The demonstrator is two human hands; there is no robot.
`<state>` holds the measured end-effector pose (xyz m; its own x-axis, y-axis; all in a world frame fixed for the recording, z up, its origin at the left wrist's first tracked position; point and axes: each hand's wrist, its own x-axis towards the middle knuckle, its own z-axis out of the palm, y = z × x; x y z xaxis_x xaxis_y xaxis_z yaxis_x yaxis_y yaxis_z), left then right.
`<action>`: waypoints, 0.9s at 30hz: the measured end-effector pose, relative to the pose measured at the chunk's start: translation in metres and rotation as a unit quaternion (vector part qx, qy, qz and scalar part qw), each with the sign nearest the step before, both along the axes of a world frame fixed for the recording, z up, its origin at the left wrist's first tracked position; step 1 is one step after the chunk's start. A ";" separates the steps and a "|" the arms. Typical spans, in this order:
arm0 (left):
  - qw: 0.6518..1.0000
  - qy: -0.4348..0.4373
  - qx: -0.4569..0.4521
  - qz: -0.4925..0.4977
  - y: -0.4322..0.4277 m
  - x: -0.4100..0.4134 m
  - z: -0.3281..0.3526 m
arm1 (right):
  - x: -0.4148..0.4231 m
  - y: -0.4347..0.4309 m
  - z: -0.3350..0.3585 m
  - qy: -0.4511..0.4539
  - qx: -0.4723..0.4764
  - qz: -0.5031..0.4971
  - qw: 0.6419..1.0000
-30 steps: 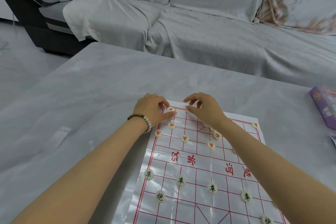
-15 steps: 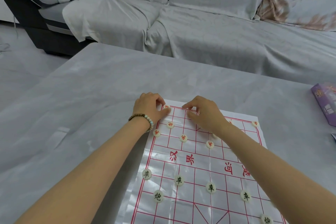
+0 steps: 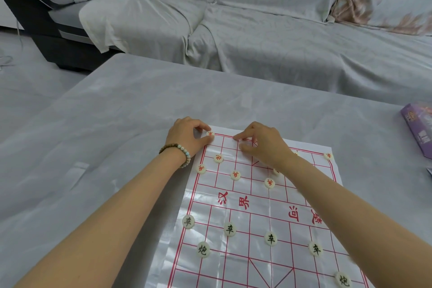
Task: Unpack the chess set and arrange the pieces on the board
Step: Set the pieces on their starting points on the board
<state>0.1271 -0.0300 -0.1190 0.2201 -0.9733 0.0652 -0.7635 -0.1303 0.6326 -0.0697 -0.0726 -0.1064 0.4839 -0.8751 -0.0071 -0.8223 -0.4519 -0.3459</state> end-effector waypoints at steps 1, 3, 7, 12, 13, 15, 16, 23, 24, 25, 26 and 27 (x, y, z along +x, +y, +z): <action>1.000 0.004 -0.001 -0.001 0.000 0.001 -0.001 | 0.000 0.000 0.000 -0.002 0.000 0.000 1.000; 1.000 0.013 -0.002 0.003 0.000 0.002 -0.001 | -0.001 0.001 0.000 -0.007 -0.001 0.001 1.000; 1.000 0.025 -0.002 0.009 0.000 0.001 -0.002 | -0.001 0.003 0.001 -0.011 -0.004 0.001 1.000; 1.000 0.023 0.005 0.007 0.000 0.002 -0.001 | -0.005 0.007 0.010 -0.017 0.015 0.004 1.000; 1.000 0.023 0.009 0.005 0.000 0.002 0.000 | -0.010 0.007 0.014 -0.027 0.005 -0.002 1.000; 1.000 0.019 0.017 0.002 0.001 0.002 0.002 | -0.027 0.004 0.026 -0.049 -0.043 -0.036 0.997; 1.000 0.013 0.017 0.001 0.002 0.001 0.004 | -0.039 0.001 0.033 -0.062 -0.066 -0.058 0.994; 0.994 -0.059 -0.053 -0.079 0.008 -0.037 0.033 | -0.109 -0.002 0.056 -0.070 -0.006 -0.098 0.993; 0.990 -0.073 -0.044 -0.115 0.009 -0.045 0.035 | -0.114 0.002 0.055 -0.063 0.016 -0.091 0.994; 0.985 -0.088 -0.029 -0.146 0.009 -0.053 0.036 | -0.118 0.006 0.053 -0.054 0.032 -0.086 0.994; 0.981 -0.099 -0.011 -0.169 0.009 -0.061 0.036 | -0.122 0.010 0.050 -0.048 0.042 -0.085 0.994; 0.978 -0.102 0.007 -0.183 0.009 -0.068 0.035 | -0.124 0.013 0.047 -0.044 0.048 -0.084 0.994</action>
